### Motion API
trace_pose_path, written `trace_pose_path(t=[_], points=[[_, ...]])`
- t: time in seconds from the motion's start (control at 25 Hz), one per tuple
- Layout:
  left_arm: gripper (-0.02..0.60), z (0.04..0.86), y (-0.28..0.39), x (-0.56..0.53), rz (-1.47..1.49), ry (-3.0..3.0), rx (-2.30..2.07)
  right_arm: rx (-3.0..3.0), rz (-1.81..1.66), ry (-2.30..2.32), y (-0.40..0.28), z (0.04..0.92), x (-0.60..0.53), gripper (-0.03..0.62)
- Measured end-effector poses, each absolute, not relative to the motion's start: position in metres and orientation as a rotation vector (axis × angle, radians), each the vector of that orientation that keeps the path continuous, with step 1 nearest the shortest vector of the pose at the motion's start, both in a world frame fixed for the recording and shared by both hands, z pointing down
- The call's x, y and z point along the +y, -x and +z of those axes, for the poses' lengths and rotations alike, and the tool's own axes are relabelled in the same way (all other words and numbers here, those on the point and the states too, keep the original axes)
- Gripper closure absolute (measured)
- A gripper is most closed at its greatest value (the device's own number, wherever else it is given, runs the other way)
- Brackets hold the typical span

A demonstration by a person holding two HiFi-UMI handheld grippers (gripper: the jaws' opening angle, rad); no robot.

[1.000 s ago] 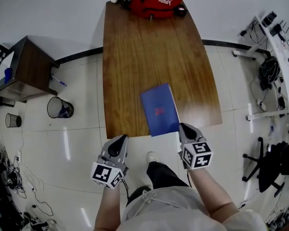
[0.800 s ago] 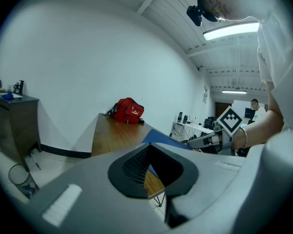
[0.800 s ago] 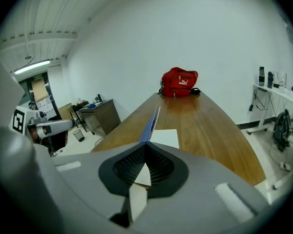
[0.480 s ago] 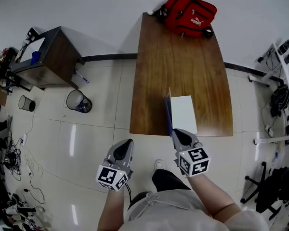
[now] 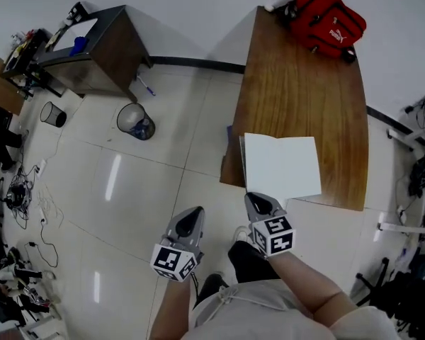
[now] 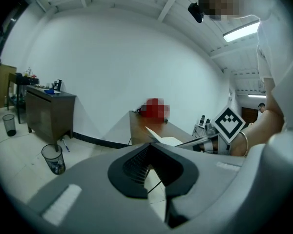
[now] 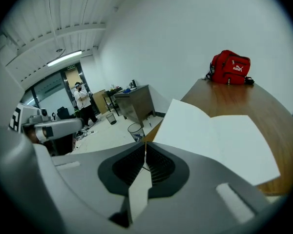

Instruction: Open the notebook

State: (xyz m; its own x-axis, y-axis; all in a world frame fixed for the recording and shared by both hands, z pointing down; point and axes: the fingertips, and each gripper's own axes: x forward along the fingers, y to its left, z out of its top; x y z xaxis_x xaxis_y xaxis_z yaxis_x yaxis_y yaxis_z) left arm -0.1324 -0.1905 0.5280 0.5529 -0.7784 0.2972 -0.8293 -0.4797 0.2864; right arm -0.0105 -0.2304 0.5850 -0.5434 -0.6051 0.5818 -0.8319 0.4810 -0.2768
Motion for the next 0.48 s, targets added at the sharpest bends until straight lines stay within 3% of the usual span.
trace_pose_path(t=[0.24, 0.48], points=[[0.588, 0.546, 0.16, -0.177, 0.166, -2.32, -1.365, -2.257, 0.766, -1.189, 0.027, 0.633, -0.239, 0.588], [0.588, 0.539, 0.167, -0.18, 0.145, -2.345, -1.356, -2.317, 0.749, -1.307, 0.013, 0.598, -0.242, 0.588]])
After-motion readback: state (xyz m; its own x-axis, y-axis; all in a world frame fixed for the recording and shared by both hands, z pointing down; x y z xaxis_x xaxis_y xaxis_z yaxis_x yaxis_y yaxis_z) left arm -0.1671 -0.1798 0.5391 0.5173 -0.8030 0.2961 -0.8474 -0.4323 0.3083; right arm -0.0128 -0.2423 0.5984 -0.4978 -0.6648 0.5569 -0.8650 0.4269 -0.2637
